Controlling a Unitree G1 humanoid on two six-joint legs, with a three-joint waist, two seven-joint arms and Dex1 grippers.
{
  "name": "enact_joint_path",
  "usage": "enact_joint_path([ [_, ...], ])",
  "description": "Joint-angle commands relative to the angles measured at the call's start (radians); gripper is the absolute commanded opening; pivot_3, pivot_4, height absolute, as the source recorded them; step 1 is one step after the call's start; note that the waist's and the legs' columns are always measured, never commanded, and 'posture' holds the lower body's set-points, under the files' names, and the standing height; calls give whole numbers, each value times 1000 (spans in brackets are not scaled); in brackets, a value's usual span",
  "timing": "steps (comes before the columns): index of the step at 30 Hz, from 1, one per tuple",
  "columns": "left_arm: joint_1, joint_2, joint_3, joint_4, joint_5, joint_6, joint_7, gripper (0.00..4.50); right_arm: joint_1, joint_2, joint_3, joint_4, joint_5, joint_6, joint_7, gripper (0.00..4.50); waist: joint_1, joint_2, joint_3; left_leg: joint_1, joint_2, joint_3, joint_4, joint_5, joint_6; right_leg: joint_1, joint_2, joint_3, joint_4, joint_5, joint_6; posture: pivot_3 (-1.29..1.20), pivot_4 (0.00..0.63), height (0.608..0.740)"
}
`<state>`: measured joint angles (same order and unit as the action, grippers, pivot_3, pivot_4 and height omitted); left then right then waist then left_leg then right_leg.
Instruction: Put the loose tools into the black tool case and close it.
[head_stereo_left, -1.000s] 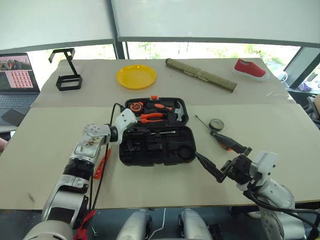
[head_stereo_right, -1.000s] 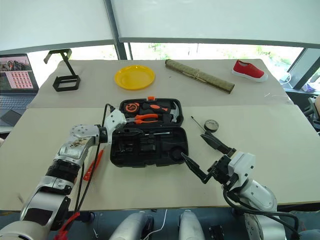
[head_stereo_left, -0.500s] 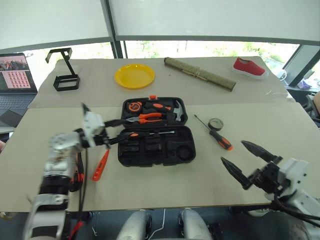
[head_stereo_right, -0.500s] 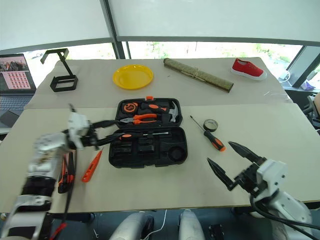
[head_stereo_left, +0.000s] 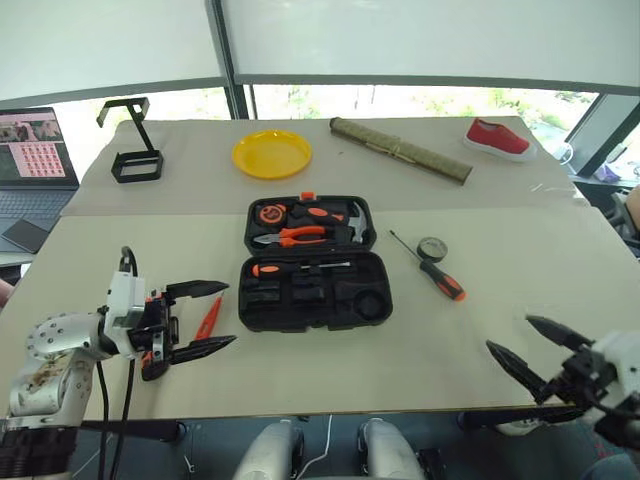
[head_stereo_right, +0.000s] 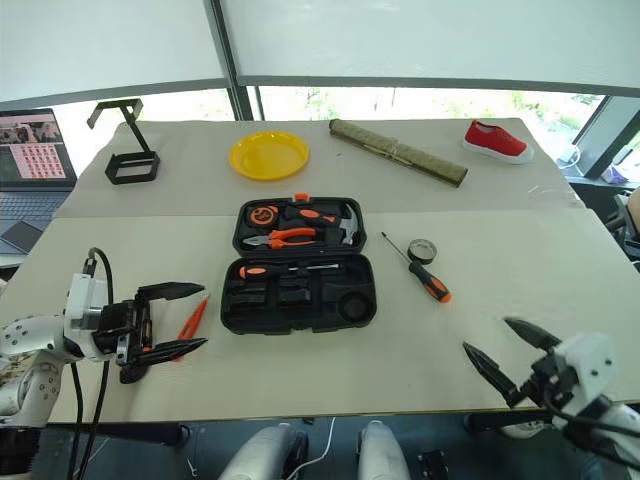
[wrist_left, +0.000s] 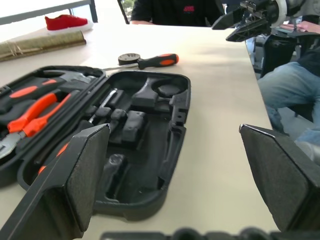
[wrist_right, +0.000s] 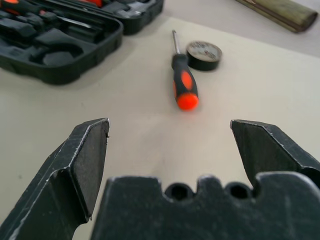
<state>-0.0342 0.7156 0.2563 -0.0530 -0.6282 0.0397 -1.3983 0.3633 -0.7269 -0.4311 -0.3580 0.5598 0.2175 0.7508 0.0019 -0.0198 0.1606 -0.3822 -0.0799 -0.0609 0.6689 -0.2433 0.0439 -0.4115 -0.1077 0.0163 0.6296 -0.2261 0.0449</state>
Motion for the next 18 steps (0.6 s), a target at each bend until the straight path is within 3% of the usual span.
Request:
enact_joint_path([
  [1, -17, -27, 0, -30, -21, 4, 33, 4455, -211, -77, 72, 22, -12, 197, -85, 4500, -2, 0, 0, -1, 0, 1, 0, 0, 0, -1, 0, 0, 0, 1, 0, 0, 150, 740],
  [3, -20, -33, -13, -41, -37, 48, 46, 4455, -312, -95, 151, 81, -48, 256, -85, 4500, 2, 0, 0, -3, 2, 2, 0, 0, 0, -2, 2, -1, 0, 5, -8, 0, 150, 740],
  [8, -11, -61, -47, -89, -37, 67, 61, 4455, -568, -111, 310, 263, -144, 365, -78, 4500, 10, -1, 1, -9, 3, 3, 0, -2, -1, -10, 8, 0, 0, 6, -9, 0, 150, 740],
  [12, -5, -74, -55, -118, -35, 74, 77, 4455, -668, -117, 388, 347, -192, 389, -23, 4500, 9, -1, 1, -10, 3, 6, 0, -3, 1, -11, 6, 1, -1, 7, -9, 0, 150, 740],
  [13, -1, -75, -56, -122, -35, 73, 80, 4500, -689, -116, 406, 367, -203, 388, -8, 3969, 9, -1, 1, -10, 3, 6, 0, -3, 1, -11, 6, 1, -1, 7, -9, 0, 150, 740],
  [18, 15, -80, -55, -123, -27, 66, 96, 4500, -748, -93, 447, 436, -228, 429, 19, 2422, 7, -1, 1, -10, 3, 6, 0, -3, 1, -11, 7, 1, -1, 7, -9, 0, 150, 740],
])
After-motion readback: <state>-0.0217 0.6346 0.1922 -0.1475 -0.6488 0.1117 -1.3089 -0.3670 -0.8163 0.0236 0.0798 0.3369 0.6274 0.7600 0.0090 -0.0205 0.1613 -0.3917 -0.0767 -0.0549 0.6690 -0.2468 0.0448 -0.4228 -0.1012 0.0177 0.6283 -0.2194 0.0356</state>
